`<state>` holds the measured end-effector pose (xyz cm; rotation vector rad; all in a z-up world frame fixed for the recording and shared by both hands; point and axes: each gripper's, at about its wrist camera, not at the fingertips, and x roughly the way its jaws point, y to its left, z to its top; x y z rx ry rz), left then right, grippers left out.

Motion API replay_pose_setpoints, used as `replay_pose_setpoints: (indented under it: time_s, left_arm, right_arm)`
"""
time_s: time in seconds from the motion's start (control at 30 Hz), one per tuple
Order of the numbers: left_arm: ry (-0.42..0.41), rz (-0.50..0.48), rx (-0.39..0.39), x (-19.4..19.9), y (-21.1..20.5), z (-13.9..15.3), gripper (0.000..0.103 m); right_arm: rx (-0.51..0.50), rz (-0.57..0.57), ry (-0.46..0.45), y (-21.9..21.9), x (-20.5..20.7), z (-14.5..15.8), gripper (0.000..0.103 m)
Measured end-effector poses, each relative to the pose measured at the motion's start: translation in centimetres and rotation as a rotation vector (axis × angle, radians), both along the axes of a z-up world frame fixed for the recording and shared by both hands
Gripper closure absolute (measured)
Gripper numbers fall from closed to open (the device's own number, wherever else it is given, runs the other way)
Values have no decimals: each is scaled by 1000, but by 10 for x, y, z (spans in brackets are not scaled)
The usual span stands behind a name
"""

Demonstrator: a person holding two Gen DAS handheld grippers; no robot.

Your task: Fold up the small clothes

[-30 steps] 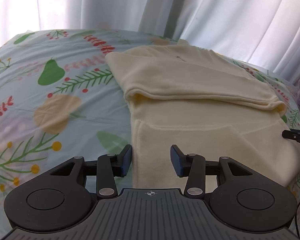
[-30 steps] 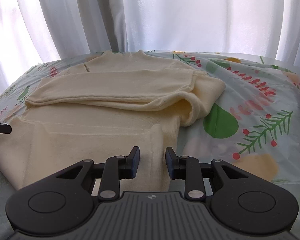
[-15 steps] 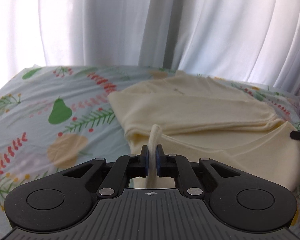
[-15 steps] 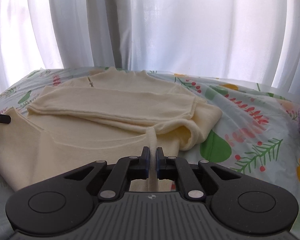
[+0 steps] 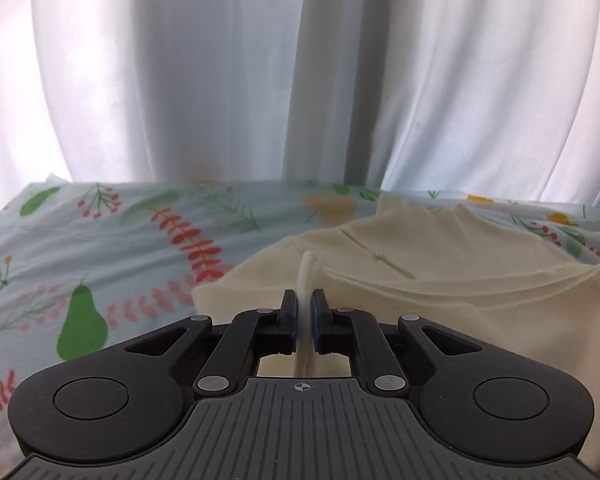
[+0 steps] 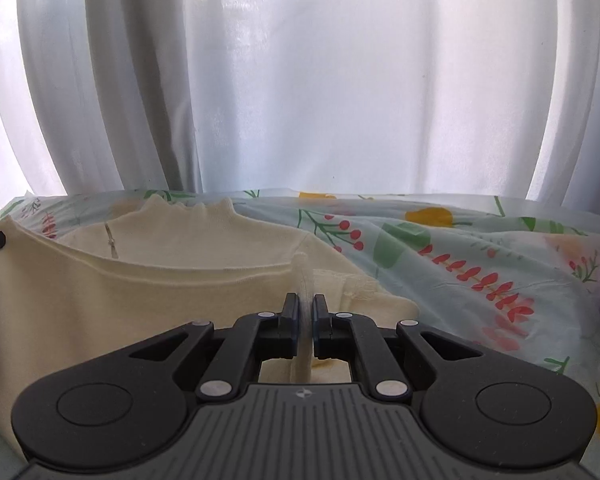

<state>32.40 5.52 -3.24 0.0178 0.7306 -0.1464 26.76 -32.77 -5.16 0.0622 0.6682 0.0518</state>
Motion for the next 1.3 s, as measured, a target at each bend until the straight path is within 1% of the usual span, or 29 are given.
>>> replay_pose_setpoints:
  time_s: [0.07,0.1,0.13,0.2,0.23,0.3,0.37,0.4,0.43,0.5,0.53,0.6,0.63,0.7,0.77,0.8,0.87,0.93,1.03,1.17,1.2,1.23,1.27,1.3]
  left_arm:
    - [45,-34,3,2,0,-11,86]
    - [48,-56,-1,-1,1,-14,78]
    - [46,-81,-10,-5,3,-16,69]
    - [45,-130,-39,-11,5,-18,65]
    - [46,-146,-48,-12,6,-18,65]
    - [50,-161,-36,-12,5,-20,67]
    - [55,-158,1,-10,1,-22,70]
    - [56,-153,19,-9,0,-23,76]
    - [57,-146,35,-8,-1,-22,86]
    - [56,-140,61,-7,-2,-20,93]
    - [51,-143,73,-7,-3,-17,93]
    - [8,-164,100,-10,-4,-6,94]
    - [-29,-169,113,-11,-4,3,94]
    - [-94,-170,98,-6,-1,23,94]
    - [-143,-154,73,7,0,39,94]
    - [-168,-138,77,17,-1,45,94]
    - [-206,-98,107,38,-7,50,94]
    - [-228,-62,135,59,-15,48,94]
    - [-192,-17,145,86,-24,34,93]
    - [-112,28,152,106,-31,6,92]
    - [-91,36,164,107,-32,0,88]
    - [-57,28,166,107,-32,-4,87]
    - [-35,12,150,102,-28,-6,84]
    - [-21,-9,120,95,-22,-7,79]
  right_arm:
    - [-9,6,50,0,8,-8,96]
    - [-14,9,62,0,8,-10,94]
    - [-15,19,71,0,7,-11,89]
    - [-14,47,79,0,2,-11,81]
    - [-23,64,82,2,-1,-12,81]
    - [-56,86,84,6,-6,-13,81]
    - [-95,98,78,11,-10,-13,81]
    - [-110,100,75,14,-12,-12,81]
    - [-123,98,75,15,-13,-11,83]
    - [-146,98,73,20,-14,-9,87]
    - [-164,98,69,22,-14,-8,93]
    - [-200,99,66,26,-15,-7,96]
    - [-213,104,56,28,-15,-4,97]
    - [-238,107,8,31,-16,6,97]
    - [-242,100,-34,34,-10,18,97]
    - [-247,92,-47,36,-3,23,97]
    - [-277,64,-77,42,14,28,97]
    - [-300,20,-91,42,37,30,97]
    - [-269,-48,-67,34,73,27,97]
    - [-236,-81,-32,31,98,13,97]
    - [-240,-81,-24,31,100,9,97]
    - [-246,-82,-20,32,100,6,96]
    - [-250,-90,-13,33,97,4,96]
    - [-242,-95,-3,33,94,4,96]
